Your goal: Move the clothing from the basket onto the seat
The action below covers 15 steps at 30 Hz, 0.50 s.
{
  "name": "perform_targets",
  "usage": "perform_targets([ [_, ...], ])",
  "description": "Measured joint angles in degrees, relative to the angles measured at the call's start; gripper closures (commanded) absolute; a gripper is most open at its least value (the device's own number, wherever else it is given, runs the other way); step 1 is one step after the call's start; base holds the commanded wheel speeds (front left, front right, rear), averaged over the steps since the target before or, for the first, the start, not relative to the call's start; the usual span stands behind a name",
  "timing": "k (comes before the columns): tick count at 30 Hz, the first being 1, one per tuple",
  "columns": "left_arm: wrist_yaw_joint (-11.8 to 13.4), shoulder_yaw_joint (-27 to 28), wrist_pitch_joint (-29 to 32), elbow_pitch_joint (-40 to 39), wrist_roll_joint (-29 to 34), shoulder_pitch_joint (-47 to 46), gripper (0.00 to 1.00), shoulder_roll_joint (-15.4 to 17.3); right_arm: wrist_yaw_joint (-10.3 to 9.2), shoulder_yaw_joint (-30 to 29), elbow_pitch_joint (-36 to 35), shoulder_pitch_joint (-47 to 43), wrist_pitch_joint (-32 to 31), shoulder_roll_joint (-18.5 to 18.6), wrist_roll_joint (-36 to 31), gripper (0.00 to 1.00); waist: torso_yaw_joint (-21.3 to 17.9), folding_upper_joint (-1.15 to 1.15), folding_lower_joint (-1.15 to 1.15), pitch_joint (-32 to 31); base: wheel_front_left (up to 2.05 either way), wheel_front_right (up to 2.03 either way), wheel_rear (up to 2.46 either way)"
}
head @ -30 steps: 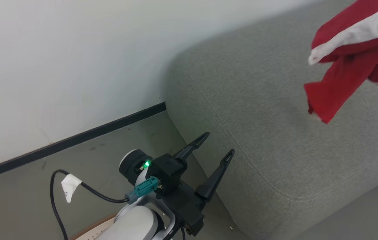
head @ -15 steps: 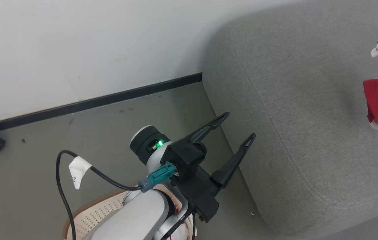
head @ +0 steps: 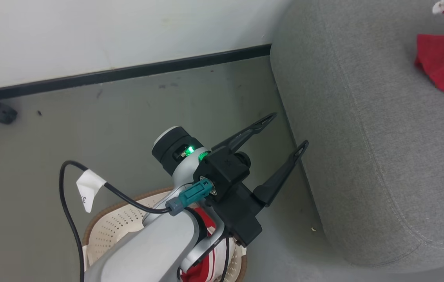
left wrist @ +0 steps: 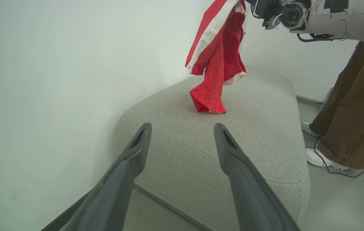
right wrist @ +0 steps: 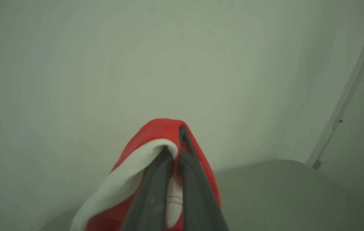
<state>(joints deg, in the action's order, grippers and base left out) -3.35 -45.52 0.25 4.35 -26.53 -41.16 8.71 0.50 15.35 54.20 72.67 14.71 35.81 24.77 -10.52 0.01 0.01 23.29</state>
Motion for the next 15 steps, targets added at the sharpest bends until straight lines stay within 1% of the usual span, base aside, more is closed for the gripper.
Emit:
perform_targets([
  [1,0.07,0.01,0.3,-0.21,0.16,-0.55,0.0,0.16,0.0,0.58,0.65,-0.12,0.0,-1.91,-0.11,1.0,0.33,0.0,0.0,1.17,0.0,0.0,0.0],
  [5,-0.18,-0.26,0.64,0.16,0.93,-1.02,0.0,0.03,0.0,1.53,3.24,-1.12,0.0,-4.69,-0.52,1.0,0.69,0.01,0.01,3.12,0.0,0.0,0.0],
  [10,-0.2,-0.94,0.66,0.7,1.04,-1.26,0.0,-0.24,0.03,1.62,6.17,-4.27,0.0,-4.71,-0.69,1.0,0.72,0.0,0.0,4.2,0.0,0.0,0.0],
  [15,-0.26,-1.03,0.66,1.09,1.04,-1.83,0.0,-0.24,0.52,0.96,8.8,-7.12,0.0,-4.78,-0.59,1.0,0.46,0.0,-0.01,4.4,0.0,0.0,0.0],
])
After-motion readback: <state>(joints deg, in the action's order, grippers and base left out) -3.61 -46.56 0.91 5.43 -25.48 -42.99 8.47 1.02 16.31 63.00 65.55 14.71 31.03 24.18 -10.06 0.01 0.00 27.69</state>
